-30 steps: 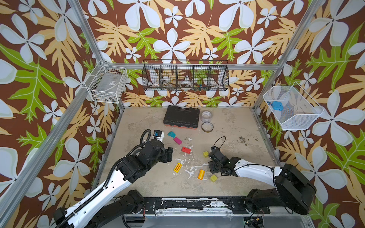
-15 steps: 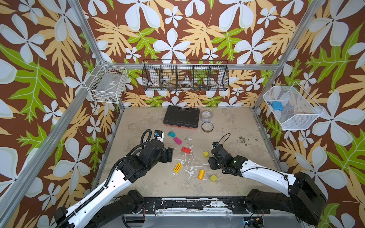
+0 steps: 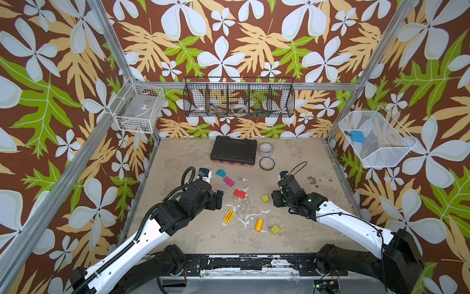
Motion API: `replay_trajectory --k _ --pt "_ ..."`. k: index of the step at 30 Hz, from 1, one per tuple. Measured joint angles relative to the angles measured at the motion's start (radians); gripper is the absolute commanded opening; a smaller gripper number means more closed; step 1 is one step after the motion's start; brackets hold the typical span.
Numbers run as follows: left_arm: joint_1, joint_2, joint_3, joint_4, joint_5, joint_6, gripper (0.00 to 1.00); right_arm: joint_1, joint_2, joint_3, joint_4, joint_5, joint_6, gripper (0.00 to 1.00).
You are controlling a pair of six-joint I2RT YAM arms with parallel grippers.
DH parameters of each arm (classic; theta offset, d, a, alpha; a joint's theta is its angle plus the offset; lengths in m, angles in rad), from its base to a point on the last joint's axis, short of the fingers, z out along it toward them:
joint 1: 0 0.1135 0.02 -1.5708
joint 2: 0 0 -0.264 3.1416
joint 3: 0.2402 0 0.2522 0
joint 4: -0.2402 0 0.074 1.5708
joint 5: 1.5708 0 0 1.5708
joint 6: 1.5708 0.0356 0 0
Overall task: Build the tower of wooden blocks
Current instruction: 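Move the pink block over the wood bars and lower it onto them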
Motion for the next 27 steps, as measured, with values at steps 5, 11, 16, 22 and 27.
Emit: replay_trajectory --k 5,11,16,22,27 --pt "0.000 -0.011 0.000 0.002 0.004 0.003 0.89 -0.150 0.071 0.093 -0.011 -0.027 -0.055 0.31" --pt "0.000 -0.013 0.000 0.006 0.004 0.004 0.89 -0.223 0.142 0.067 -0.007 -0.083 -0.085 0.31" --pt "0.000 0.001 0.000 0.006 0.005 0.006 0.89 -0.249 0.190 0.049 0.006 -0.133 -0.104 0.29" --pt "0.000 -0.001 0.000 0.006 0.008 0.012 0.89 -0.262 0.220 0.049 0.029 -0.158 -0.107 0.32" --pt "0.000 0.002 0.000 0.006 0.008 0.013 0.89 -0.266 0.282 0.056 0.043 -0.176 -0.107 0.32"
